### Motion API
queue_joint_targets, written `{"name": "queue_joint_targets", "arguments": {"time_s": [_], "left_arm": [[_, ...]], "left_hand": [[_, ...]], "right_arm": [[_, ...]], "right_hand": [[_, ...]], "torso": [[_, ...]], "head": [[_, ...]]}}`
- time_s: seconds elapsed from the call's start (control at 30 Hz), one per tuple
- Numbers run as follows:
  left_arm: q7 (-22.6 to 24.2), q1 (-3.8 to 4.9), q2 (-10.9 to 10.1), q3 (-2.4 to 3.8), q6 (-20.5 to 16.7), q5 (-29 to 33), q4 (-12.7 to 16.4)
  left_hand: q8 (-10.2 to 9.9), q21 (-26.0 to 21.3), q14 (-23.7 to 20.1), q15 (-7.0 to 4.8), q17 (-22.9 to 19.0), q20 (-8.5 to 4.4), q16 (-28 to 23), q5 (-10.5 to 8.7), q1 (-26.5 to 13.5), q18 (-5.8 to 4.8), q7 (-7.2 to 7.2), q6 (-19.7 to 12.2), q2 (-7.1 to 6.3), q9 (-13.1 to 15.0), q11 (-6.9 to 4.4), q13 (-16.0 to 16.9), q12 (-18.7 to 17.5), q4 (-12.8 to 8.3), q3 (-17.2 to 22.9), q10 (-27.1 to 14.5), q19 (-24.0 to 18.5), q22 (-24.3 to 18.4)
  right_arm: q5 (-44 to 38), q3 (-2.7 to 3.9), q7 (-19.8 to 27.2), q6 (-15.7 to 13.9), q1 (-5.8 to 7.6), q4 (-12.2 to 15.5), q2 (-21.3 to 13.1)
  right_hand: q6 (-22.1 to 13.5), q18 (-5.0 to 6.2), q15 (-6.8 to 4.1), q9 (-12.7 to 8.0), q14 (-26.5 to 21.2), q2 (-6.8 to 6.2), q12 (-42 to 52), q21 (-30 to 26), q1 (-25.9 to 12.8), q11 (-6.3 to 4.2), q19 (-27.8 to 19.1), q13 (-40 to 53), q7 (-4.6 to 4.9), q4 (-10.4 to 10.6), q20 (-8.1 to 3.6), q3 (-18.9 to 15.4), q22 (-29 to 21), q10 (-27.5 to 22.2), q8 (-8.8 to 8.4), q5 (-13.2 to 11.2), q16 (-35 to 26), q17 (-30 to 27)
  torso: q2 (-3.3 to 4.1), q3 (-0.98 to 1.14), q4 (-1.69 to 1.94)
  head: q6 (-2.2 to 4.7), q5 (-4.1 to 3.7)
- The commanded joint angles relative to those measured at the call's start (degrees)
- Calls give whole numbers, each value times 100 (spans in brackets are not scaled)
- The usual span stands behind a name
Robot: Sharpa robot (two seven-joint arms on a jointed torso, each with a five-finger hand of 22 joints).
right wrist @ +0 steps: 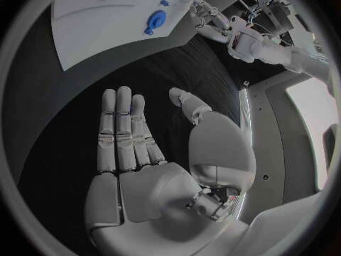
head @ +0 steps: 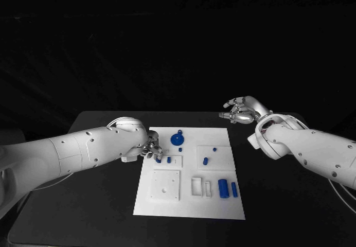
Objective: Assemble the parts on the task board
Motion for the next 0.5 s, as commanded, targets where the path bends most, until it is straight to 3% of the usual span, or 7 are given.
{"name": "queue_joint_targets", "arguments": {"time_s": [0.03,0.1,0.17,0.27,0.43,0.5], "left_arm": [[97,-26,27,-14,36,9,13],[102,-26,27,-14,34,21,17],[119,-26,27,-14,22,25,24],[124,-26,28,-14,12,35,27],[127,-26,30,-14,-17,35,25],[125,-26,29,-14,-45,35,26]], "left_hand": [[-16,-8,32,-93,7,-661,6,-83,-88,-60,-299,347,-3,17,-5,-22,38,-140,161,14,47,-9],[-39,-16,33,-91,5,-661,1,-181,-120,-62,-297,354,-12,29,-3,-47,49,-130,156,13,55,-12],[-81,-29,38,-88,4,-663,-4,-436,-162,-61,-297,369,-35,43,-1,-87,68,-111,154,13,68,-18],[-125,-39,37,-83,1,-662,-13,-520,-207,-63,-289,362,-90,37,6,-112,79,-87,147,10,73,-21],[-244,-62,45,-75,-8,-669,-35,-1105,-303,-59,-283,409,-244,-18,14,-176,118,21,136,4,94,-27],[-262,-67,47,-77,-9,-671,-37,-1165,-303,-56,-282,420,-265,-23,13,-189,125,37,145,1,95,-27]], "right_arm": [[-11,1,57,48,-3,12,-1],[-11,1,57,45,-3,13,-5],[-11,1,56,45,-3,13,-5],[-11,1,56,45,-3,17,-6],[-11,1,56,43,-3,23,-11],[-11,1,55,43,-3,23,-12]], "right_hand": [[43,47,-4,-9,32,43,26,-30,-27,-29,3,-8,14,-6,-1,-24,8,-147,23,30,-27,8],[43,47,-4,-9,32,43,26,-31,-26,-29,3,-9,14,-6,-1,-24,8,-147,23,30,-28,9],[43,47,-4,-9,32,43,26,-31,-26,-29,3,-10,14,-6,-1,-24,8,-148,23,30,-29,10],[42,47,-4,-9,32,43,26,-32,-26,-29,3,-11,14,-6,-1,-23,8,-148,23,30,-30,11],[42,47,-4,-10,32,43,27,-33,-26,-29,3,-12,14,-6,-1,-23,9,-149,23,30,-32,12],[42,47,-4,-10,32,42,27,-33,-26,-29,3,-12,14,-6,-1,-23,9,-149,24,30,-33,13]], "torso": [[-2,0,5],[-2,-1,6],[-2,0,6],[-3,2,6],[-1,2,4],[0,3,4]], "head": [[-4,-4],[-5,-5],[-5,-5],[-10,-3],[-13,-5],[-10,-3]]}}
